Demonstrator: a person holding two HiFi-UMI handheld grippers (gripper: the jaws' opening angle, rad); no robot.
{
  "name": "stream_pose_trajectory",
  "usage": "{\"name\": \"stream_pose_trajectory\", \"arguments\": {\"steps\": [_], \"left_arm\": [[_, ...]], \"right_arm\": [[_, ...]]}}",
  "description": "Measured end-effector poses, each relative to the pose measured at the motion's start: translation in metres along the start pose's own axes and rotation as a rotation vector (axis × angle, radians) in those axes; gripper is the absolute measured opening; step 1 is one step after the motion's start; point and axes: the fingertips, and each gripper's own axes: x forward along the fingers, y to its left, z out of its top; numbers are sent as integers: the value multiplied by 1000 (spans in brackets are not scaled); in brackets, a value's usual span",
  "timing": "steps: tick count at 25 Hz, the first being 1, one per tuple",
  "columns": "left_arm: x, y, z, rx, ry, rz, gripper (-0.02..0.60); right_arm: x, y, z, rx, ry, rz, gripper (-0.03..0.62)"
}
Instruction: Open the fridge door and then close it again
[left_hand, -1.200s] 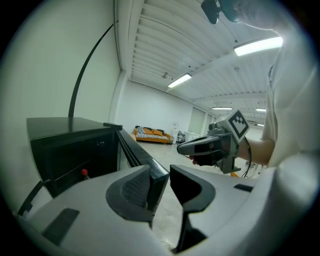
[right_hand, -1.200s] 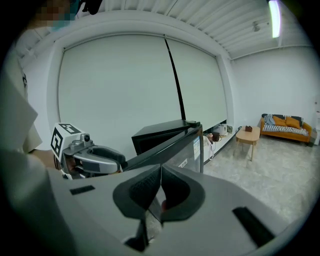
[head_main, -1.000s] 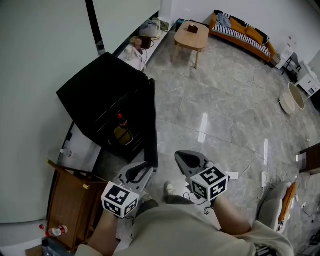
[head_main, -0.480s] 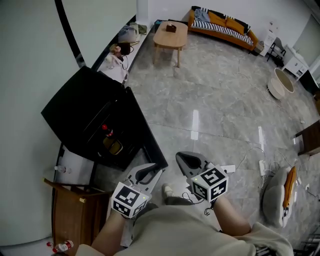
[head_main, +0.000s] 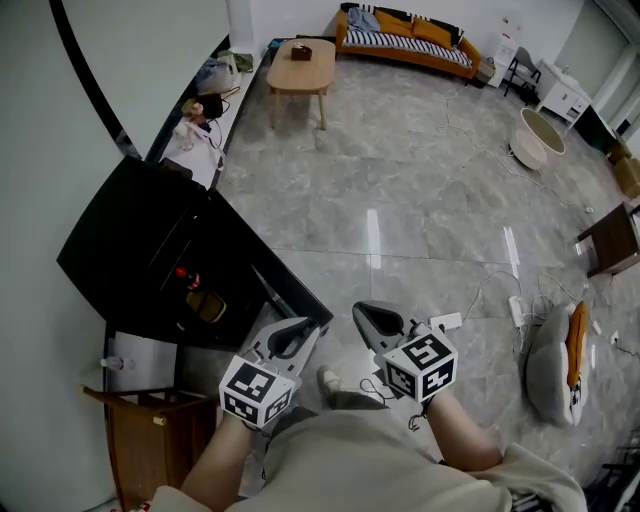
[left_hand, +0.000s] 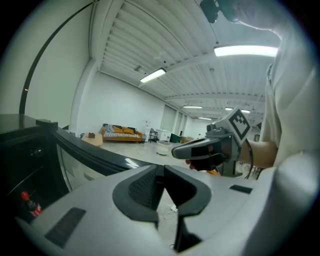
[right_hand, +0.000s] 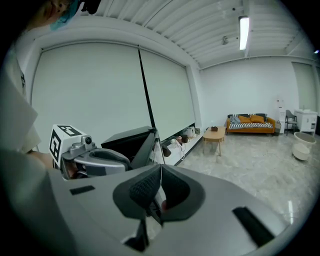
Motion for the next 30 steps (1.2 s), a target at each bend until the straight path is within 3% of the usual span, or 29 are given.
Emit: {"name": "stream_pose_trajectory", "arguments": {"steps": [3, 9, 25, 30], "left_arm": [[14, 15, 7, 6, -1, 45, 48], [47, 19, 17, 42, 24, 8, 34], [133, 31, 47, 68, 34, 41, 29], [154, 37, 58, 53, 34, 67, 29]], "right_arm": [[-3, -11, -1, 11, -6, -16, -3], [-5, -32, -6, 29, -8, -38, -3], [-13, -93, -10, 84, -33, -84, -3], [-15, -109, 1, -22, -39, -109, -3]]}}
